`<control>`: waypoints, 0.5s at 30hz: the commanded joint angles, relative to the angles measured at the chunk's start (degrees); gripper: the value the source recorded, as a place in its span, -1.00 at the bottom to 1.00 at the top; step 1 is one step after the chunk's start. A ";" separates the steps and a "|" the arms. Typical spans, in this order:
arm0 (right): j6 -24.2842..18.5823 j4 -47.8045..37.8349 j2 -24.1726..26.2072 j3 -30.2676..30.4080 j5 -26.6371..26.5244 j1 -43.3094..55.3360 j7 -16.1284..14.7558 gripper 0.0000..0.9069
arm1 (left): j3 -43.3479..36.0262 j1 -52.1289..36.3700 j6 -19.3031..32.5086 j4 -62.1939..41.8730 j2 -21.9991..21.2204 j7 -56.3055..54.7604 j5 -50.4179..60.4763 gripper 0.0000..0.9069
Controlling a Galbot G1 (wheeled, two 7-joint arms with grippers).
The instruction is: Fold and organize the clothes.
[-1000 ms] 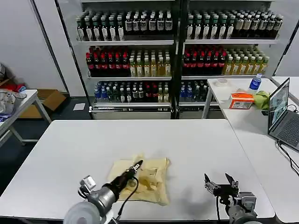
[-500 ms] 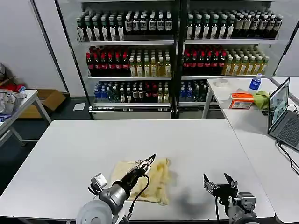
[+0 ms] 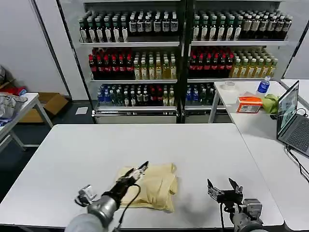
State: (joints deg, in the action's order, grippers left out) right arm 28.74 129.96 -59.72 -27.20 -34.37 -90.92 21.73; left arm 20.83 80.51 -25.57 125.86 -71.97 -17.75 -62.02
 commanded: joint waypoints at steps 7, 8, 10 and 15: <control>0.10 0.45 0.39 -0.19 -0.14 -0.16 0.02 1.00 | 8.10 5.62 -0.25 -7.90 2.27 3.67 8.62 1.00; 0.09 0.52 0.45 -0.38 -0.16 -0.35 -0.02 1.00 | 7.50 5.12 -0.28 -8.85 1.99 4.09 8.83 1.00; 0.08 0.63 0.56 -0.73 -0.18 -0.72 -0.03 1.00 | 6.24 4.05 -0.38 -10.69 1.38 5.09 9.56 1.00; 0.18 1.22 0.74 -1.50 -0.24 -1.49 -0.01 1.00 | 3.97 1.79 -0.55 -12.48 -0.23 5.91 10.20 1.00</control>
State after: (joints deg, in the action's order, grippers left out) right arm 28.84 130.89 -59.13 -28.04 -34.57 -91.79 21.70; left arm 26.50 83.74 -25.92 119.26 -71.02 -13.89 -54.61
